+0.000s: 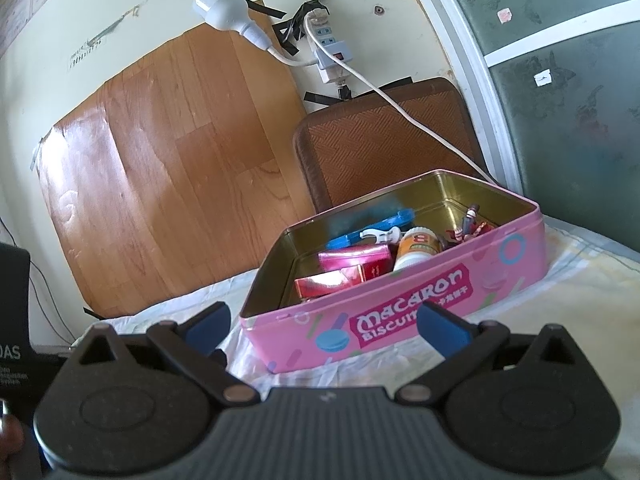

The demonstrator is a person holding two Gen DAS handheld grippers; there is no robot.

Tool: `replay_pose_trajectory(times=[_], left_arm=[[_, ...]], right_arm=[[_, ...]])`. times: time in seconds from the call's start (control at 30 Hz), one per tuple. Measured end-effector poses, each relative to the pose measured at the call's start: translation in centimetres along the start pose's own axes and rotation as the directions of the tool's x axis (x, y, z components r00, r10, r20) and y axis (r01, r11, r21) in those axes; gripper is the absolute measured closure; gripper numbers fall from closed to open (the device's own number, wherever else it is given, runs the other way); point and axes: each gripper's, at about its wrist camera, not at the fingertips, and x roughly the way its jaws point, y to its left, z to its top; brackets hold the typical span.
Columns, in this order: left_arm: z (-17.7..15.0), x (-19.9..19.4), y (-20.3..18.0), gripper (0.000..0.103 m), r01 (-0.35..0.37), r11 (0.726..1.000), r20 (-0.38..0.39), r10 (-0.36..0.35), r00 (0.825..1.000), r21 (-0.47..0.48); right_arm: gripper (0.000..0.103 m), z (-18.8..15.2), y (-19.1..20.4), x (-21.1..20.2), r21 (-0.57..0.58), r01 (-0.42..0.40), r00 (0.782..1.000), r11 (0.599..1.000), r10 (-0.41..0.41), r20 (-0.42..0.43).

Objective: Organize rigid objects

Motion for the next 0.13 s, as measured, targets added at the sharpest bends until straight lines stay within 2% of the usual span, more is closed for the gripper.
replay_pose_trajectory(times=[0.13], left_arm=[[0.01, -0.02, -0.23, 0.0, 0.005, 1.0, 0.002, -0.005, 1.0, 0.008]], right_arm=[[0.001, 0.0, -0.05, 0.13, -0.001, -0.001, 1.0, 1.0, 0.001, -0.003]])
